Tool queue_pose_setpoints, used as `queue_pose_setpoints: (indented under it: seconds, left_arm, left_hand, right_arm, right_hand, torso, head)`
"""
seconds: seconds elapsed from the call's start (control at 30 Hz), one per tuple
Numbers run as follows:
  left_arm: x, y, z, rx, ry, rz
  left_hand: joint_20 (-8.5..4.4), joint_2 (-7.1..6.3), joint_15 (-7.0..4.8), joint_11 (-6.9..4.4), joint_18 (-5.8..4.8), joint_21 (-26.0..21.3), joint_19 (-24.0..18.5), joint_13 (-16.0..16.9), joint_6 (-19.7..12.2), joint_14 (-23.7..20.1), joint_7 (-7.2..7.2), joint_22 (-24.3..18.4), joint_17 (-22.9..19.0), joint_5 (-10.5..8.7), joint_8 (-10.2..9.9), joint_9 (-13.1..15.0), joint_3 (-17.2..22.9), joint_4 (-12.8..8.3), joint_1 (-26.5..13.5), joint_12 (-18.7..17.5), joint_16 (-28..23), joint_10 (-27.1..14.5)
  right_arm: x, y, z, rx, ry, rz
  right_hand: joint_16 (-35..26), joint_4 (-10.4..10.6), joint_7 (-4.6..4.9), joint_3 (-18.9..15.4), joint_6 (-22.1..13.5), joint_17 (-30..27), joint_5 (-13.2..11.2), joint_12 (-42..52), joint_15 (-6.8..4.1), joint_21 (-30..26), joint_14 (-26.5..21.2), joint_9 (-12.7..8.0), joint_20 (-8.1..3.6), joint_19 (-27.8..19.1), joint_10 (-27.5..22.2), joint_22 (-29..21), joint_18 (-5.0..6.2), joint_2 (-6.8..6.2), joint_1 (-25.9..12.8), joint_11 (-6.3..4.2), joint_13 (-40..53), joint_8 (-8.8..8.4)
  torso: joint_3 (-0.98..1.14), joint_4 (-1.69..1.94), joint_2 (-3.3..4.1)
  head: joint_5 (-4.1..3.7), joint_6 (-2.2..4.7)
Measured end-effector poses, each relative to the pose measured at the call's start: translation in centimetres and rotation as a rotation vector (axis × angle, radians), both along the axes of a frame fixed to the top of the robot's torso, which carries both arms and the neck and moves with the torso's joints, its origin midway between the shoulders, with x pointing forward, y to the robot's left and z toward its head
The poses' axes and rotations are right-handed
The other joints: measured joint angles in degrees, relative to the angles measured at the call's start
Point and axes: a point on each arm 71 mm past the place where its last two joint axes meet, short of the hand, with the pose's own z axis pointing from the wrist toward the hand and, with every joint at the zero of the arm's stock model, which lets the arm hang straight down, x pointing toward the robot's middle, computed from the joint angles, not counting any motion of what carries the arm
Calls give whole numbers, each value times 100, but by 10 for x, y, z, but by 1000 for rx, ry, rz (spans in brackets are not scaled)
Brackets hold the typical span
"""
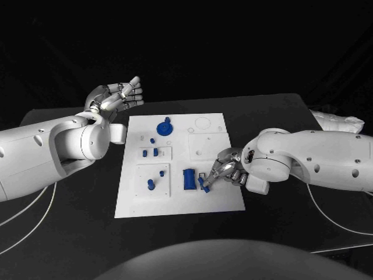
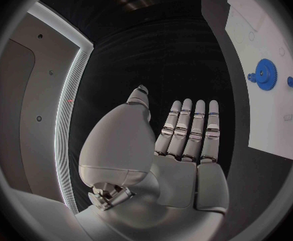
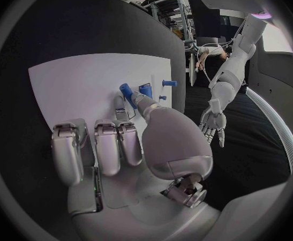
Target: Assemble the parts on the task board
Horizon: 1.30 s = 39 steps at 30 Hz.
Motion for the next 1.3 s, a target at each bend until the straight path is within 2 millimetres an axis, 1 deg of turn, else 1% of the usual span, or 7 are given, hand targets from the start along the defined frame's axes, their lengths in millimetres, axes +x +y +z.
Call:
queue_pose_setpoints:
  seconds: [0.2,0.37,0.83,0.93,1.1,1.17,1.3]
  left_arm:
    - [0,0,0,0,0,0]
    - [0,0,0,0,0,0]
    - [0,0,0,0,1,-1]
    - [0,0,0,0,1,-1]
    - [0,0,0,0,1,-2]
    - [0,0,0,0,1,-1]
    - [0,0,0,0,2,-1]
  left_hand:
    - [0,0,0,0,1,0,0,0,0,0,0,0,0,0,0,0,0,0,0,0,0,0]
    - [0,0,0,0,1,0,0,0,0,0,0,0,0,0,0,0,0,0,0,0,0,0]
    - [0,0,0,0,1,0,0,0,0,0,0,1,1,0,0,0,0,0,0,0,0,0]
    - [0,30,0,0,1,0,0,0,0,0,0,-13,-17,0,0,0,0,0,30,28,0,0]
    - [0,30,0,0,1,0,0,0,0,0,0,-14,-17,0,0,0,0,0,30,40,0,0]
    - [0,30,0,0,1,0,0,0,0,0,0,-14,-17,0,0,0,0,0,30,40,0,0]
    - [0,30,0,0,1,0,0,0,0,0,0,-13,-17,0,0,0,0,0,30,40,0,0]
  right_arm:
    - [0,0,0,-2,-3,-4]
    - [1,0,0,-3,-6,-11]
    - [2,-3,0,-21,-19,-36]
    - [1,-3,0,-24,-26,-40]
    - [0,-6,1,-29,-39,-47]
    - [-1,-8,2,-31,-45,-46]
    - [-4,-12,3,-36,-49,-39]
  right_hand:
    - [0,72,26,-72,-26,0,-81,0,20,0,-20,-11,20,20,-4,0,0,-30,-30,37,0,18]
    - [0,139,26,-140,-26,-1,-102,0,20,0,-20,-7,41,0,-4,-1,0,47,-107,37,0,82]
    - [0,216,-142,-118,269,-2,-102,0,20,0,-20,74,40,0,11,-2,0,214,-92,-32,0,285]
    - [0,278,-179,-181,336,-2,-268,0,18,0,-18,108,40,0,-7,-2,-1,214,-91,-75,0,347]
    - [0,493,-236,-496,462,-2,-806,0,-53,0,-20,370,-19,-4,9,-2,0,84,-377,-152,0,623]
    - [0,613,-283,-695,488,-2,-999,0,-114,0,-10,608,-46,21,1,-2,0,36,-506,-207,0,838]
    - [0,886,-388,-1098,390,-2,-1046,0,-156,0,-9,1153,-117,10,2,-2,0,-46,-652,-288,0,1287]
  torso:
    - [0,1,-3]
    - [0,-1,-5]
    - [0,-2,-5]
    - [0,-2,-5]
    - [1,-1,-3]
    - [1,0,-3]
    - [0,-1,-4]
  head:
    - [5,0]
    - [4,0]
    - [-11,0]
    - [-13,0]
    - [-10,0]
    - [-5,0]
    - [5,0]
